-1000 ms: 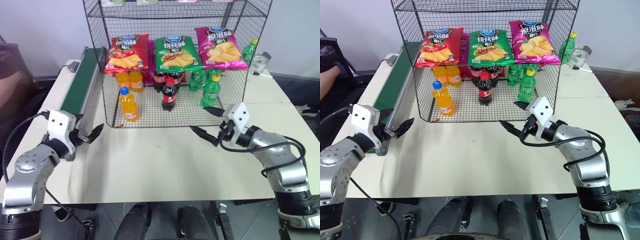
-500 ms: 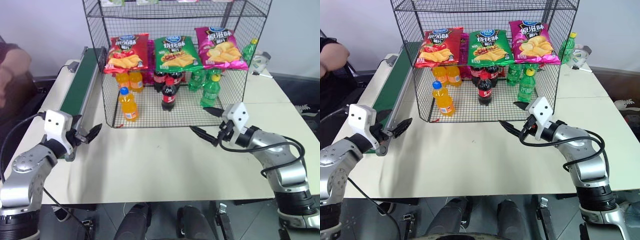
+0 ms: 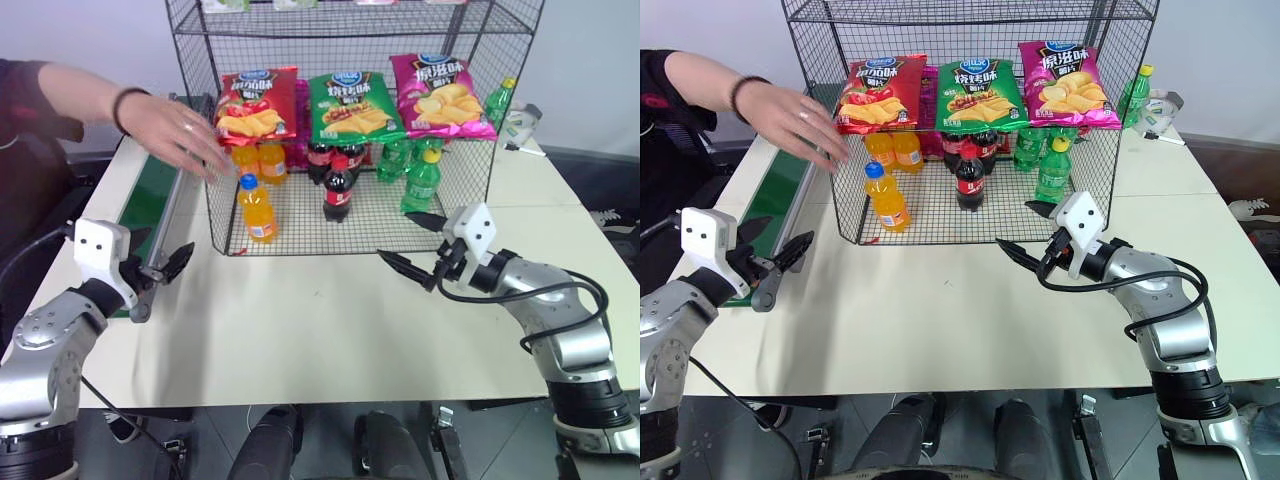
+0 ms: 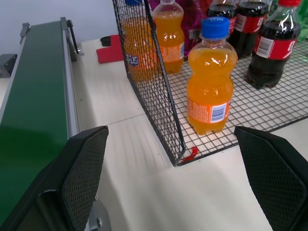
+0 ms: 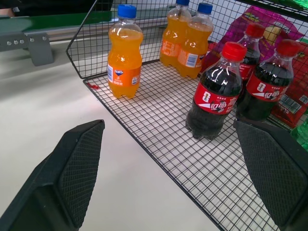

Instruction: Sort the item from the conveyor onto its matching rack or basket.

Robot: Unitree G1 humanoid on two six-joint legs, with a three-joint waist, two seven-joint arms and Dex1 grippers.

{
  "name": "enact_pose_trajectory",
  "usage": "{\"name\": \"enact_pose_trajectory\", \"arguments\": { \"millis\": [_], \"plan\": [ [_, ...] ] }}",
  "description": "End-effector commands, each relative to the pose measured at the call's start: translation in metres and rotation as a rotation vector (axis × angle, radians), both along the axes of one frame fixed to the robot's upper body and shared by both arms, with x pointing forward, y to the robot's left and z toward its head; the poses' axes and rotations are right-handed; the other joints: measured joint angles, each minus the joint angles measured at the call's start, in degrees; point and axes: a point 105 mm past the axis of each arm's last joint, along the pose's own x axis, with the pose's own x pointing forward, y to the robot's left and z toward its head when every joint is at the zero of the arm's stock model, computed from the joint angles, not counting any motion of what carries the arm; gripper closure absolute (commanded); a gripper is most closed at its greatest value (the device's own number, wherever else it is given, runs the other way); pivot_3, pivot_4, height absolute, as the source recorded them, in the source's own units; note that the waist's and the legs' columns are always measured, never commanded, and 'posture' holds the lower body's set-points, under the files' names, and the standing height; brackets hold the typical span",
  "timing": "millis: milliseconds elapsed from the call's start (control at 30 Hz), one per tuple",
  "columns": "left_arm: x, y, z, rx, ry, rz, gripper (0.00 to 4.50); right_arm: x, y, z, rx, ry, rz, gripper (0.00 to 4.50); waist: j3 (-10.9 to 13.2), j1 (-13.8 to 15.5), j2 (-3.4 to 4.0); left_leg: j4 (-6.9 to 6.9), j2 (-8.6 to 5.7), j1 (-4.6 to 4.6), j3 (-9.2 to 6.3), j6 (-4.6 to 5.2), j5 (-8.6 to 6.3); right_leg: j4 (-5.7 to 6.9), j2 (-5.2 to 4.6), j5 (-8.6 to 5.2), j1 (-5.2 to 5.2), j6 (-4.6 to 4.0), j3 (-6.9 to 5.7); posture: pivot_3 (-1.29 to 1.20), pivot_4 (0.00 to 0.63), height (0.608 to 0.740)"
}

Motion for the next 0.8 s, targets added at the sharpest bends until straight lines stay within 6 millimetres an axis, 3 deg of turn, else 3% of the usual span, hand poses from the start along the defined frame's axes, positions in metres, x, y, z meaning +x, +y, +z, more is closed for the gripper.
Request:
{"name": "enact_pose_trajectory", "arguments": {
  "millis": [33, 800],
  "plan": [
    [-0.003, 0.003, 0.013, -0.012, -0.050, 0.003, 0.11, -0.001, 0.005, 0.010, 0.018, -0.047, 0.018, 0.00, 0.0, 0.0, 0.00, 0.00, 0.00, 0.00, 0.00, 0.00, 0.00, 0.00, 0.00, 0.00, 0.00, 0.00, 0.00, 0.00, 0.150, 0.740],
    [-0.008, 0.014, 0.017, -0.015, -0.081, 0.052, 0.11, -0.002, 0.013, 0.008, 0.036, -0.047, 0.041, 0.00, 0.0, 0.0, 0.00, -0.05, 0.01, 0.00, 0.00, 0.00, 0.00, -0.03, 0.00, 0.00, -0.05, -0.01, 0.00, 0.00, 0.150, 0.740]
  ]
}}
